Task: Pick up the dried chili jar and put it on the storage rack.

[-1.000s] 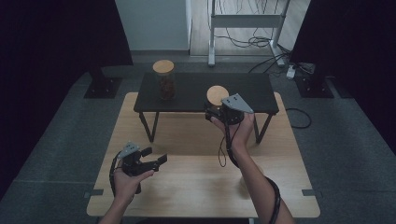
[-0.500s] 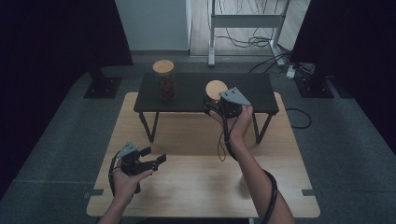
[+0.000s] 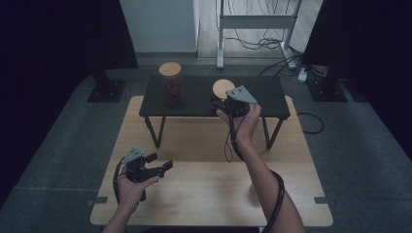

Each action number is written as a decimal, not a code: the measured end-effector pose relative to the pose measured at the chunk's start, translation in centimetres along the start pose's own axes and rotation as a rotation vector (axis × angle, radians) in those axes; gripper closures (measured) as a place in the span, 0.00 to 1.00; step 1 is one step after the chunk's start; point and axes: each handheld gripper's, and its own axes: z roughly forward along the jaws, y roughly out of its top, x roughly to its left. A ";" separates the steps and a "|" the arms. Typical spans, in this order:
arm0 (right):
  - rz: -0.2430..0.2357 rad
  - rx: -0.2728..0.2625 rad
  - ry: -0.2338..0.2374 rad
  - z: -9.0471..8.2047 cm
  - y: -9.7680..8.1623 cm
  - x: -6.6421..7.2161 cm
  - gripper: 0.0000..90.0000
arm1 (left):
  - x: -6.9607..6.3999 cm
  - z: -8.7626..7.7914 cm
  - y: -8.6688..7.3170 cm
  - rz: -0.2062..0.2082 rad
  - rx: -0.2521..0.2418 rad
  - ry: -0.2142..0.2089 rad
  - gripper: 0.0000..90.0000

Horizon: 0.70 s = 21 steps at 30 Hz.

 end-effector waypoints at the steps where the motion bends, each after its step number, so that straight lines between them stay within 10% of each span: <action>1: 0.000 0.000 0.000 0.0 0.0 0.0 0.28 | 0.0 0.0 0.0 0.000 0.000 0.000 0.17; 21: -0.036 0.026 -0.023 2.1 0.8 0.3 0.28 | 0.1 0.1 0.0 0.000 0.005 -0.001 0.17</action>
